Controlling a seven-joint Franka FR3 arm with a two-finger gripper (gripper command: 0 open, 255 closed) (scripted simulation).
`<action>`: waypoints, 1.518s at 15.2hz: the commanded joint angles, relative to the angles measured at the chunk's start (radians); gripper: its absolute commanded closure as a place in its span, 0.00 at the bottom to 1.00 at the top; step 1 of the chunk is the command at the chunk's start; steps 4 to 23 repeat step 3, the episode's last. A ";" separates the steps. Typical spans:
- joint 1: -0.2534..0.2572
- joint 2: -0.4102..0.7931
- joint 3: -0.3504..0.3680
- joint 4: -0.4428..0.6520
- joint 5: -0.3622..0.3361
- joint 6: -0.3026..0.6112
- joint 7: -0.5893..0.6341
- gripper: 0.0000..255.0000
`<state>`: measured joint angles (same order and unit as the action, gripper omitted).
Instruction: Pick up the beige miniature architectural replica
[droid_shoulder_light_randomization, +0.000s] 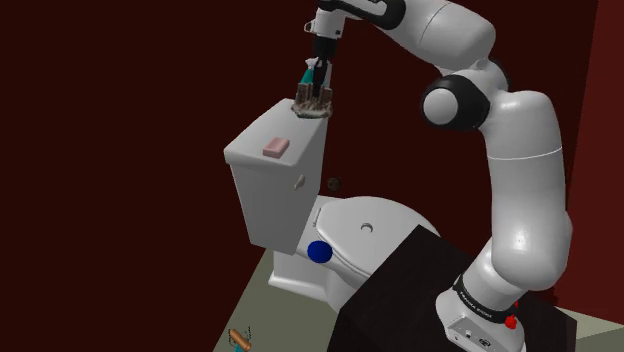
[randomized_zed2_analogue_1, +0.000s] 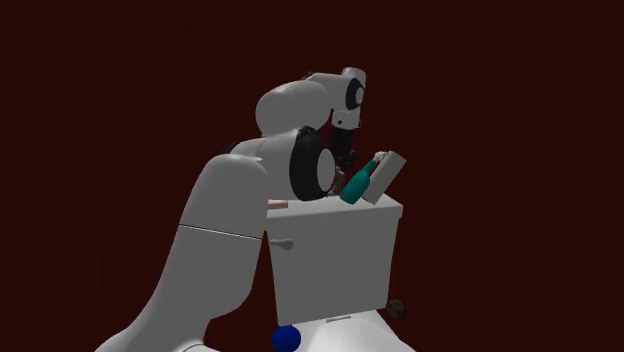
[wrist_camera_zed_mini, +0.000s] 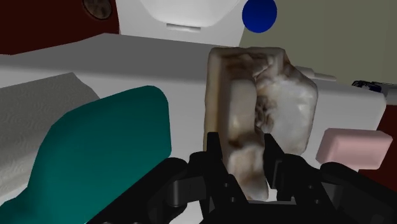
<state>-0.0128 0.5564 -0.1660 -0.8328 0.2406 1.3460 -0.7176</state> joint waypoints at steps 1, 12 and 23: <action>-0.013 0.046 0.004 0.108 0.008 -0.060 0.010 1.00; -0.015 0.051 0.005 0.118 0.008 -0.065 0.011 1.00; -0.015 0.051 0.005 0.118 0.008 -0.065 0.011 1.00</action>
